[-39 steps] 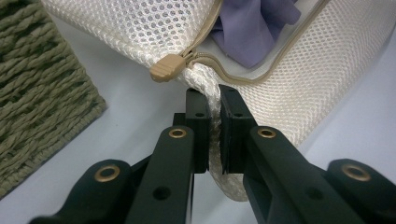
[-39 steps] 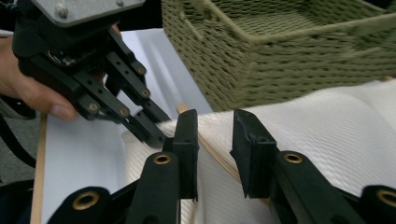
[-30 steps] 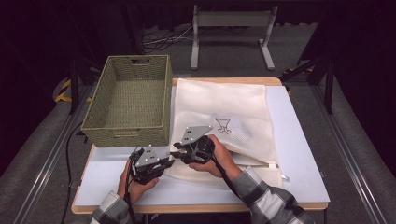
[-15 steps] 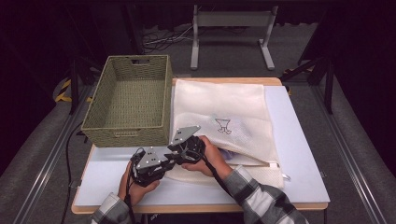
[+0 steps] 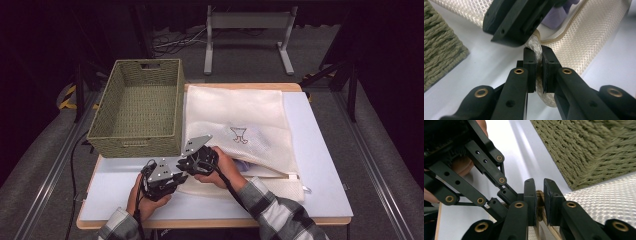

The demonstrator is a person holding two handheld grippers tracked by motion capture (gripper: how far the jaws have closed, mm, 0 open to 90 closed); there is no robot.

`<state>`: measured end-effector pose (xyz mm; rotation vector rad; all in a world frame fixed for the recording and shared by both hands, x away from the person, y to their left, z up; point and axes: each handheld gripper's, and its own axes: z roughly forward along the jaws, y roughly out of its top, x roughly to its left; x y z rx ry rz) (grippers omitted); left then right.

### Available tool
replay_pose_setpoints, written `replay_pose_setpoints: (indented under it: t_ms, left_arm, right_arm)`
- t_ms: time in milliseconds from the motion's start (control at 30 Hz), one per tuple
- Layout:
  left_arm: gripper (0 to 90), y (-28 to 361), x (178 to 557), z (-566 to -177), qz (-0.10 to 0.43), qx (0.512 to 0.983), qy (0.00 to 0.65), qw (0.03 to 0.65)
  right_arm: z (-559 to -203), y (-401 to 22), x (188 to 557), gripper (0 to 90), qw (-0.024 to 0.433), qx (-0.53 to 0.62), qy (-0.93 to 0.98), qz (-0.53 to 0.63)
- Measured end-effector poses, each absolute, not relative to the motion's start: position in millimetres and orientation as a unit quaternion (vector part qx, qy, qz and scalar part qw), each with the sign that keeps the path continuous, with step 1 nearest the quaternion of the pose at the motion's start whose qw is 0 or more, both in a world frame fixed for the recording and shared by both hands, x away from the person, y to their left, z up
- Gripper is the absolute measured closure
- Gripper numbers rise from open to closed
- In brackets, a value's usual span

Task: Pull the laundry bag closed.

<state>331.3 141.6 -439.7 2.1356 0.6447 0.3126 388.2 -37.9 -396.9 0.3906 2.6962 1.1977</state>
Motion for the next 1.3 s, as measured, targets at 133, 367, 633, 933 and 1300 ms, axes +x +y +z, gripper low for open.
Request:
replay_pose_setpoints:
  t_ms: [133,367,633,933,1300]
  left_arm:
    - [84.3,141.7,331.4,-440.1,0.125,0.857,0.26,0.427]
    - [84.0,143.9,333.0,-440.3,0.125,0.857,0.264,0.424]
    - [83.8,144.3,333.3,-439.8,0.129,0.856,0.269,0.422]
    - [83.6,144.3,332.6,-438.8,0.128,0.855,0.269,0.424]
    - [69.8,146.5,335.2,-437.3,0.119,0.85,0.271,0.436]
  right_arm:
    - [-394.8,-41.8,388.2,81.8,0.081,0.133,0.901,0.406]
    - [-391.1,-53.8,387.5,81.8,0.082,0.14,0.898,0.408]
    - [-398.8,-67.3,386.4,81.2,0.071,0.137,0.905,0.397]
    - [-404.7,-67.4,384.8,81.5,0.082,0.117,0.918,0.37]
    - [-403.4,-66.2,381.2,82.1,0.095,0.105,0.92,0.365]
